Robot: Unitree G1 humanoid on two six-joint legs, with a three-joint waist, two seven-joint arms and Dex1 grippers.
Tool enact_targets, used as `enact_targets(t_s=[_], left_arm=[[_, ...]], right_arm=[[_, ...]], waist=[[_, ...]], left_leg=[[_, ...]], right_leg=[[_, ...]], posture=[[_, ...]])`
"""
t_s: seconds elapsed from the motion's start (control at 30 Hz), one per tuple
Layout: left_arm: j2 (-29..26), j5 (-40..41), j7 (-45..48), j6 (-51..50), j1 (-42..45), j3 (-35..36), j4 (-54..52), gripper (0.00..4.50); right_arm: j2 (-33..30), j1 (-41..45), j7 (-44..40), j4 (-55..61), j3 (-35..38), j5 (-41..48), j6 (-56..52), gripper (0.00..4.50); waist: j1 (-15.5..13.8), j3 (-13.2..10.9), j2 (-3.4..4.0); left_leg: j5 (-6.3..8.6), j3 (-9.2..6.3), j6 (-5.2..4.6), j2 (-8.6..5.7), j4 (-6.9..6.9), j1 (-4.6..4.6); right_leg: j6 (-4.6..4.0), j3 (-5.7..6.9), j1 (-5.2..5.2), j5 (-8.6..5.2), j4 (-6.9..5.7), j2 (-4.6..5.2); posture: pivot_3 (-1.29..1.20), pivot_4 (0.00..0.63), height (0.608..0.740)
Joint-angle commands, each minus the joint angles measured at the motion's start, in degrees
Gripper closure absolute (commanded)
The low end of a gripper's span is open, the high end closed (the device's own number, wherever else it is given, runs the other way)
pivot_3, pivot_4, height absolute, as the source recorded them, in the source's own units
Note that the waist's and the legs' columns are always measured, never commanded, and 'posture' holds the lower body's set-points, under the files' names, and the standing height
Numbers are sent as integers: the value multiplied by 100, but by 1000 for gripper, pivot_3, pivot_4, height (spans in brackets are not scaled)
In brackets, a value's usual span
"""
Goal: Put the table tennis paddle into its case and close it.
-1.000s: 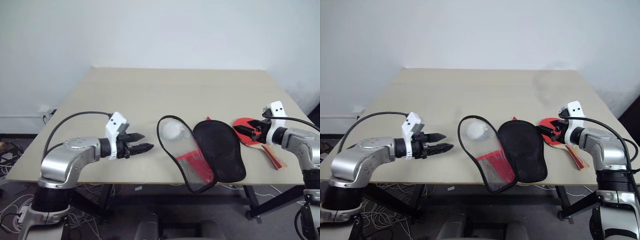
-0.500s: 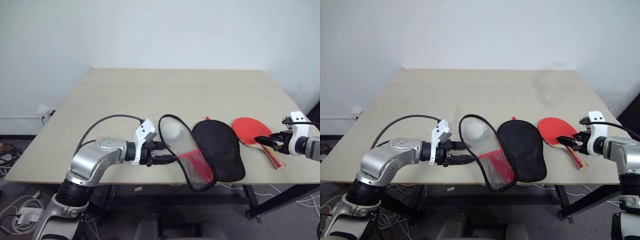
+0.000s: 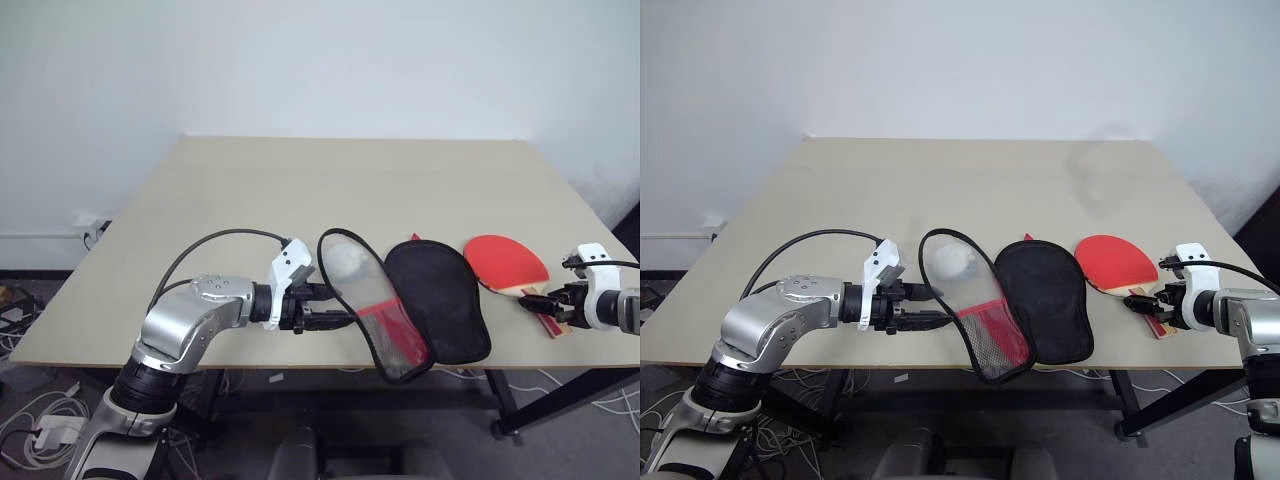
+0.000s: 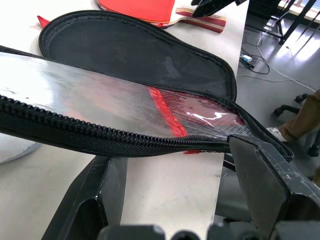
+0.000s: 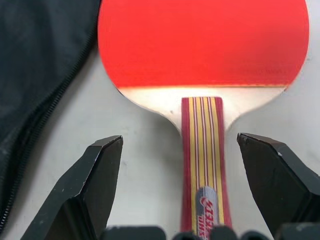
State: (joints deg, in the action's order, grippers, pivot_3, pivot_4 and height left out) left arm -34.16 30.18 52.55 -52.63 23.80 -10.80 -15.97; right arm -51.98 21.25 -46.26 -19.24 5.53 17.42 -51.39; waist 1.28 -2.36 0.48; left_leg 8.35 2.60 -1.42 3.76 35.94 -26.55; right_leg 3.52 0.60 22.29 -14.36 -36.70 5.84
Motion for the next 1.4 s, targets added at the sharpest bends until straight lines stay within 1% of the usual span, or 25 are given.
enact_targets(t_s=[0.03,0.2,0.37,0.5,0.6,0.77,0.8,0.83,0.97,1.1,1.2,1.3,1.4], left_arm=[[-1,20,33,96,189,-17,-136,1178],[15,21,37,80,218,-52,-130,1178],[-10,56,44,54,264,-39,-113,1178],[-11,59,5,28,259,-34,-124,1178],[-19,88,-10,-3,237,-14,-188,1178],[-108,126,-23,-66,256,147,-161,1178],[-157,140,-9,-77,224,192,-180,1178],[-202,164,-1,-98,194,242,-196,1178],[-395,180,12,-114,59,412,-189,1178],[-618,123,30,-80,-77,532,-79,1178],[-739,79,25,12,-106,568,85,1178],[-822,31,83,133,-58,565,306,1178],[-865,-42,162,251,49,521,545,1178]], right_arm=[[-65,219,124,-38,69,-122,38,531],[33,517,232,-525,-259,-433,124,531],[187,867,270,-913,-661,-709,-43,531],[394,1156,347,-1289,-713,-804,13,531],[495,1325,329,-1553,-681,-815,13,1134],[550,1434,254,-1753,-701,-902,90,2877],[547,1439,240,-1757,-682,-896,82,3184],[534,1433,241,-1740,-680,-910,88,3285],[452,1390,291,-1590,-514,-851,43,3284],[343,1447,576,-1130,140,-560,-341,3284],[267,1281,636,-348,447,-359,-837,3284],[183,973,656,785,643,-122,-1476,3284],[290,812,802,1801,870,167,-2199,3284]], waist=[[0,0,0],[2,0,-1],[6,0,0],[13,1,-1],[12,1,-2],[14,2,-3],[16,2,-3],[16,2,-3],[15,2,-3],[2,-3,8],[-2,-4,10],[-5,-3,10],[-4,-3,11]], left_leg=[[0,0,0,0,0,0],[0,0,0,-1,3,0],[0,-1,0,-1,3,0],[-1,-1,-2,-1,4,1],[-1,-1,-2,-1,6,2],[-1,-1,-2,-1,6,2],[-1,-1,-2,-1,6,2],[-1,-2,-2,-1,6,3],[-1,-1,-2,-1,6,3],[-1,2,-2,-1,4,0],[-1,2,-2,-2,1,-2],[-1,2,-1,-2,-1,-1],[-1,2,-1,0,-4,-1]], right_leg=[[0,0,0,0,0,0],[0,0,-1,0,0,0],[0,-1,-1,0,-1,-1],[0,-1,-2,0,-1,-2],[0,-1,-6,1,-2,-2],[0,-1,-6,1,-2,-2],[0,-1,-6,1,-2,-2],[0,-1,-6,1,-3,-2],[0,-1,-5,1,-3,-1],[0,-2,-2,1,-3,0],[-1,-2,3,1,-5,0],[-1,-2,4,1,-4,1],[0,-2,6,0,-4,1]], posture=[[0,0,740],[0,0,740],[0,0,740],[0,0,740],[0,0,740],[0,0,740],[0,0,740],[0,0,740],[0,0,740],[0,0,740],[0,0,740],[0,0,740],[0,0,740]])
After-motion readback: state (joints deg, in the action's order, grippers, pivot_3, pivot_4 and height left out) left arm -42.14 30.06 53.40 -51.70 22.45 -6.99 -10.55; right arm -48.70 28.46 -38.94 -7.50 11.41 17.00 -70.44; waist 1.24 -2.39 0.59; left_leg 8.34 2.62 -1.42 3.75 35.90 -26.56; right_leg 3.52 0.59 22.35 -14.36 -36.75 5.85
